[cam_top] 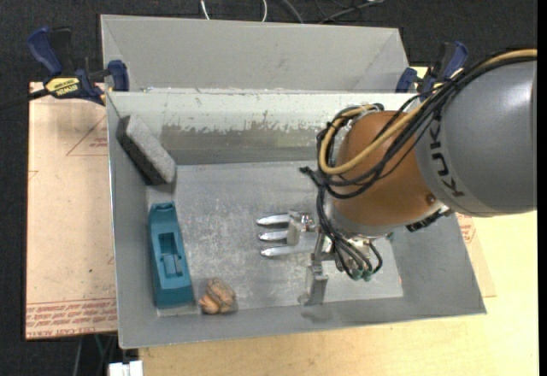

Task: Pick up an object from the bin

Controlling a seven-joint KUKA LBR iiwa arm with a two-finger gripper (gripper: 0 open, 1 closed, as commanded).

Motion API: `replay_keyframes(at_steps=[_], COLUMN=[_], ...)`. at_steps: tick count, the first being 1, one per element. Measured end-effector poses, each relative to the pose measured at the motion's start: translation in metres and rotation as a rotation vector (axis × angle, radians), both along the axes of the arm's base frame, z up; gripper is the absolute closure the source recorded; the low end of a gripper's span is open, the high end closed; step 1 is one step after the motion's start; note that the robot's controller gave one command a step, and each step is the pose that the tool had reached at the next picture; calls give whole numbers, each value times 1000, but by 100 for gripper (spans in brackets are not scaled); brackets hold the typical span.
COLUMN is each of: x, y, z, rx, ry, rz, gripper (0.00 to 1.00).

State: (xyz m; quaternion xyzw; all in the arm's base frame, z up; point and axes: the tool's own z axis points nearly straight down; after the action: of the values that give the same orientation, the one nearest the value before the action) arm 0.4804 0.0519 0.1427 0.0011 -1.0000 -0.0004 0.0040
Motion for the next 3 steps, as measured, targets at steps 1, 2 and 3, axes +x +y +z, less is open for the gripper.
replay_keyframes(at_steps=[1,2,3], x=[2,4,9], y=[0,-21,-8], z=[4,58,36], rx=[1,0,2], ry=[-8,-11,1], rz=[-2,37,22], gripper=[0,0,0])
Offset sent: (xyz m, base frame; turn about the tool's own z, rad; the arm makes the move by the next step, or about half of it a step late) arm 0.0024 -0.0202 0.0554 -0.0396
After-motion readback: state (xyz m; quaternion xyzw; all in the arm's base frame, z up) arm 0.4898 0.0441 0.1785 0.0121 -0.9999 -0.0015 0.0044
